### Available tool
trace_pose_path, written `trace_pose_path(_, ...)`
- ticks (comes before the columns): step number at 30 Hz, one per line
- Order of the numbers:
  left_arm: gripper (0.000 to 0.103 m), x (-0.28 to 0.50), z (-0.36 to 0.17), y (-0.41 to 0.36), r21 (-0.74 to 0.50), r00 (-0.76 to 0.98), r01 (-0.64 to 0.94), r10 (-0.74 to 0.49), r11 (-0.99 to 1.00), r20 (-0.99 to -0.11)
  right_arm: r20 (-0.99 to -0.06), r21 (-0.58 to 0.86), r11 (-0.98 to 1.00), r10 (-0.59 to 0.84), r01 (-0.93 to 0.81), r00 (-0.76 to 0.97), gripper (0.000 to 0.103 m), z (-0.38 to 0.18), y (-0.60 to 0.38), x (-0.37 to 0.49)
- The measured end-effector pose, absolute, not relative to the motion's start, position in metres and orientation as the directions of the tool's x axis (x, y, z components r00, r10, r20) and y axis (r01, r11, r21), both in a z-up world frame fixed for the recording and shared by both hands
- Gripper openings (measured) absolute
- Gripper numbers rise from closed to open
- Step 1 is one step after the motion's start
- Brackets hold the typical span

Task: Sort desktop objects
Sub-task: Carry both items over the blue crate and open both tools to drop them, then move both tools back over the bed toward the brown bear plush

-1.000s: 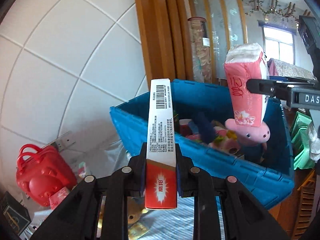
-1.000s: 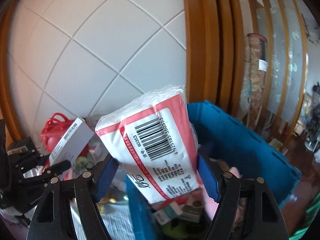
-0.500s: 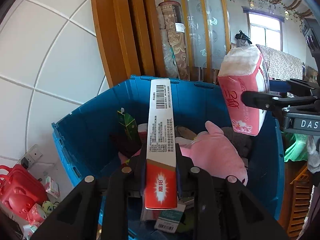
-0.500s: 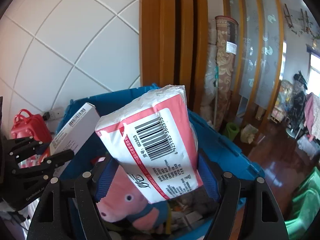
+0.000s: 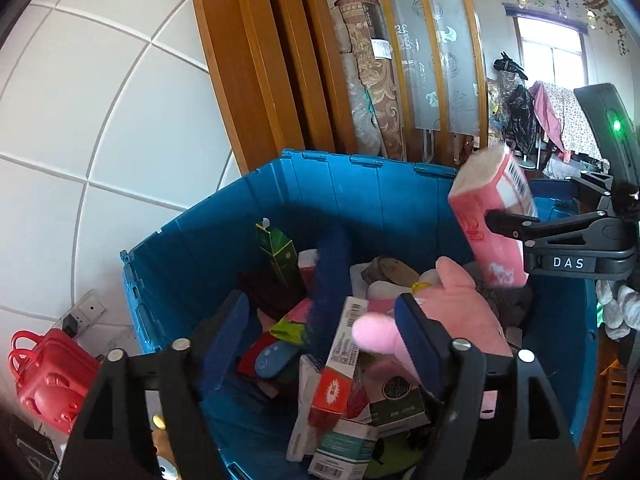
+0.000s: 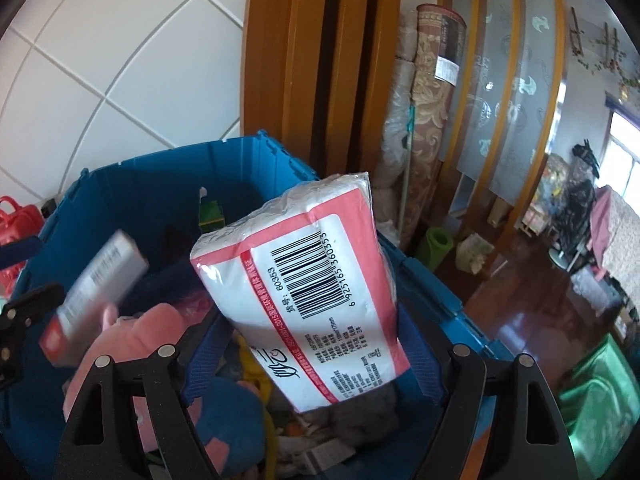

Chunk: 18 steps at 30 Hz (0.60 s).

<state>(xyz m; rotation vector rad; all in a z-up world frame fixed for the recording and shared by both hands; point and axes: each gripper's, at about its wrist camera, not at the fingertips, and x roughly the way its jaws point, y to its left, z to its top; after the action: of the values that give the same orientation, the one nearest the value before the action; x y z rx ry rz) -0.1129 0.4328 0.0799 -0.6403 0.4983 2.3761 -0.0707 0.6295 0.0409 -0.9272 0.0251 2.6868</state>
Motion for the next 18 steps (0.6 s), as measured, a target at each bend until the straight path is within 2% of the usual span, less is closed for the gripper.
trace_pose_path(2, 0.077, -0.115, 0.081, 0.431, 0.182, -0.687, -0.652, 0.472, -0.736, -0.552, -0.601, -0.085, -0.952, 0.285, -0.295, -0.747, 0.087, 0.040, 0.631, -0.071)
trace_pose_path(4, 0.077, -0.115, 0.081, 0.431, 0.180, -0.688, -0.651, 0.474, -0.737, -0.550, -0.597, -0.078, -0.950, 0.287, -0.302, -0.749, 0.102, 0.042, 0.630, -0.068)
trace_pose_path(12, 0.077, -0.106, 0.090, 0.395, 0.149, -0.708, -0.631, 0.487, -0.761, -0.511, -0.557, -0.080, -0.944, 0.309, -0.321, -0.771, 0.103, 0.060, 0.609, -0.047)
trace_pose_path(18, 0.077, -0.097, 0.093, 0.333, 0.105, -0.740, -0.578, 0.466, -0.809, -0.484, -0.498, -0.037, -0.966, 0.239, -0.255, -0.834, 0.103, 0.080, 0.559, -0.024)
